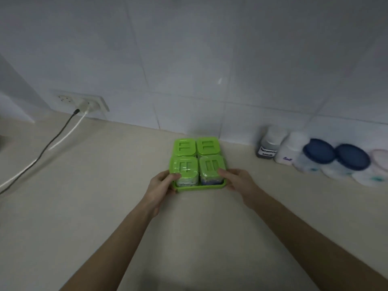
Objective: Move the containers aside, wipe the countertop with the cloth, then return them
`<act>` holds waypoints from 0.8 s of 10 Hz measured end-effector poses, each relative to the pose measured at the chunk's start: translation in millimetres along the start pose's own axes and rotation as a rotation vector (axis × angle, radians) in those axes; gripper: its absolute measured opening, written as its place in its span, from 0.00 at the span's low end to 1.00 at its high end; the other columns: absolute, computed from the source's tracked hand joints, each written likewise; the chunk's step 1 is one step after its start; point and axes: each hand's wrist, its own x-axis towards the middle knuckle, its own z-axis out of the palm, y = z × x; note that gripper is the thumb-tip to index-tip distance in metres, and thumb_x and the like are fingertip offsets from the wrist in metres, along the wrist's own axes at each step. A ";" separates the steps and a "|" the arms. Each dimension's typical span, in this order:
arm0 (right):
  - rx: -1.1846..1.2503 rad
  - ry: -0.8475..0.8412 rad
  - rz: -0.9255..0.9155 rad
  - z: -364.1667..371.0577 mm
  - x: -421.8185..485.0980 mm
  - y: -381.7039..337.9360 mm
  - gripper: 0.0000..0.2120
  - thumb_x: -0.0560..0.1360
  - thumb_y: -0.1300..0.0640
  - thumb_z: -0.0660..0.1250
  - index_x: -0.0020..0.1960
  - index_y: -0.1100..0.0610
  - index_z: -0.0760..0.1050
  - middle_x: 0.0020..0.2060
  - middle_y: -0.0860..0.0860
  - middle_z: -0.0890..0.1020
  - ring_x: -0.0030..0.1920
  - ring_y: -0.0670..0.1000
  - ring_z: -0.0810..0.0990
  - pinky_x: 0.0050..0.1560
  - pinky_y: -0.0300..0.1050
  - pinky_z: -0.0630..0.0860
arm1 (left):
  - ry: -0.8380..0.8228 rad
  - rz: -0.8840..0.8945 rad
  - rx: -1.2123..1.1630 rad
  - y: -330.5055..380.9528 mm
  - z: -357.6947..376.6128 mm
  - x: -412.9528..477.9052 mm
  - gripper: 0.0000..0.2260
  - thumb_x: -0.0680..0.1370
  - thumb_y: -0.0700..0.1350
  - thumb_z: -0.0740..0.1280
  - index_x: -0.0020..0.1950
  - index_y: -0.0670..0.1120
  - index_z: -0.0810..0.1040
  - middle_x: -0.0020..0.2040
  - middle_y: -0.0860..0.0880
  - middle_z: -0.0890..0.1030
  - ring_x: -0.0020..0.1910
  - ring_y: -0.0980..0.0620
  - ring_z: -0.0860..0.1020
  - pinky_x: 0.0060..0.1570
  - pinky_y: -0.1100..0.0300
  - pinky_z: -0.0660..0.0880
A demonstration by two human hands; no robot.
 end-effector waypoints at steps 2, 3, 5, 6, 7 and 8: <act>0.028 0.181 -0.012 -51.2 2.3 11.3 0.16 0.73 0.50 0.70 0.52 0.63 0.80 0.43 0.55 0.83 0.38 0.46 0.76 0.39 0.39 0.73 | -0.047 0.042 0.009 11.7 66.9 25.5 0.04 0.76 0.40 0.67 0.47 0.44 0.82 0.37 0.50 0.83 0.29 0.60 0.78 0.32 0.67 0.76; 0.035 0.267 -0.025 -57.8 9.5 14.7 0.19 0.72 0.47 0.71 0.49 0.63 0.80 0.46 0.59 0.84 0.41 0.50 0.78 0.45 0.47 0.75 | -0.039 0.071 0.019 12.9 80.5 33.4 0.05 0.76 0.42 0.67 0.43 0.47 0.82 0.35 0.53 0.84 0.31 0.59 0.78 0.36 0.65 0.76; 0.023 0.341 -0.074 -63.0 16.7 16.7 0.18 0.72 0.45 0.69 0.46 0.61 0.81 0.45 0.58 0.85 0.41 0.52 0.79 0.44 0.47 0.73 | -0.105 0.108 0.106 17.5 94.3 47.4 0.05 0.77 0.45 0.67 0.45 0.47 0.82 0.43 0.51 0.84 0.39 0.59 0.80 0.44 0.63 0.76; -0.108 0.353 -0.112 -68.7 12.4 8.8 0.22 0.71 0.43 0.70 0.47 0.64 0.80 0.45 0.59 0.84 0.44 0.55 0.80 0.49 0.50 0.76 | -0.094 0.092 0.154 20.7 95.0 48.4 0.08 0.76 0.47 0.68 0.46 0.43 0.82 0.41 0.48 0.83 0.36 0.55 0.80 0.48 0.54 0.77; -0.273 0.399 -0.168 -80.2 -2.5 5.2 0.26 0.72 0.46 0.70 0.57 0.68 0.75 0.51 0.60 0.81 0.52 0.58 0.79 0.58 0.54 0.73 | -0.045 0.019 0.259 24.6 91.0 38.6 0.15 0.76 0.53 0.67 0.46 0.40 0.79 0.38 0.44 0.78 0.34 0.47 0.77 0.41 0.50 0.80; -0.577 0.389 -0.152 -90.8 -34.9 6.1 0.30 0.73 0.43 0.67 0.67 0.61 0.68 0.62 0.57 0.75 0.62 0.58 0.74 0.63 0.51 0.70 | 0.026 0.052 0.449 17.2 86.1 7.0 0.15 0.77 0.54 0.64 0.47 0.41 0.77 0.40 0.45 0.79 0.33 0.47 0.77 0.31 0.57 0.77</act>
